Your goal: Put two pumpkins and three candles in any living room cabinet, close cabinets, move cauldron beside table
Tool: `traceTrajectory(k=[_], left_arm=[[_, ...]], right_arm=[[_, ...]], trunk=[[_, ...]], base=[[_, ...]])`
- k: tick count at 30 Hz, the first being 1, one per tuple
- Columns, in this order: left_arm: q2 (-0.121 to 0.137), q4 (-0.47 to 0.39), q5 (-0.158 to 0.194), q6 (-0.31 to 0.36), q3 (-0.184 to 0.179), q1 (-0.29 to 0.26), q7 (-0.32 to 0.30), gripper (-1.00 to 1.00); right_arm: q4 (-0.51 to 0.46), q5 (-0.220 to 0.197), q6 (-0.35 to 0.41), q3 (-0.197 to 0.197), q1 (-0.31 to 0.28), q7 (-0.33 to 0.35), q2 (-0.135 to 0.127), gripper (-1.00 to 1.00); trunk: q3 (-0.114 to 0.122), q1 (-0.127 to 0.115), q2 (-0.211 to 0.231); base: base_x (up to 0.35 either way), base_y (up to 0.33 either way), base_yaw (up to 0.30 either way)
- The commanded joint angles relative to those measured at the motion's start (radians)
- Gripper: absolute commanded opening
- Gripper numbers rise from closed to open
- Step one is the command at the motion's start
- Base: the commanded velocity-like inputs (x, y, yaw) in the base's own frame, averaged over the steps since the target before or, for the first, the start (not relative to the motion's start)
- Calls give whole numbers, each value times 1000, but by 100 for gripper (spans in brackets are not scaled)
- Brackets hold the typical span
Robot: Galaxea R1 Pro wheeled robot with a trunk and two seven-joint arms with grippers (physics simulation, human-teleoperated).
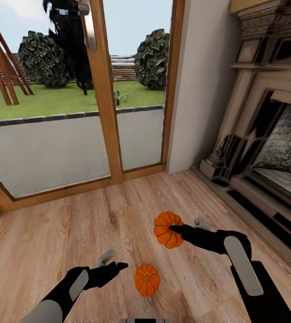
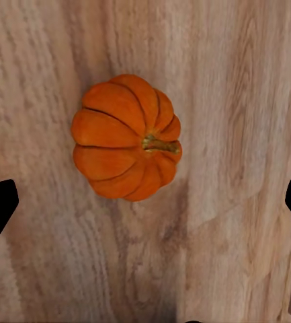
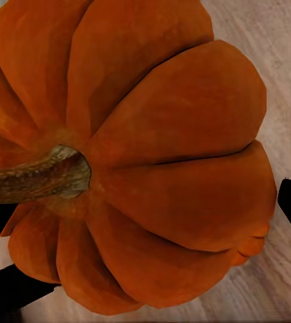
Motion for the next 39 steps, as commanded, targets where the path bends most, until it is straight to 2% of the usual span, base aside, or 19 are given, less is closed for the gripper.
traceTrajectory(k=[1,10,12,15,17,22,39], left_arm=[[0,-1,6,8,3,0,1,100],[-8,-1,4,2,5,0,4,100],[-8,-1,4,1,5,0,15,100],[-9,-1,6,-2,7,-1,75,100],[-16,-1,6,-7,7,0,93,100],[-33,-1,5,-34,4,0,103,100],[-34,-1,5,-41,3,0,102,100]], right_arm=[[-1,-12,1,1,-1,-11,0,-100],[-2,-12,2,1,1,-5,7,-100],[-7,-12,2,0,4,19,3,-100],[-30,-11,2,-2,6,103,-3,-100],[-32,-11,2,-18,7,123,-5,-100],[-33,-11,2,-36,8,131,-6,-100],[-32,-7,2,-37,7,131,-6,-100]], trunk=[[-5,0,-1],[-40,4,-3],[-47,5,-3],[-59,6,-4],[-67,7,-4],[-86,10,-6],[-148,17,-9]], base=[[0,0,0],[0,0,0],[0,0,0],[0,0,0],[0,0,0],[0,0,0],[0,0,0]])
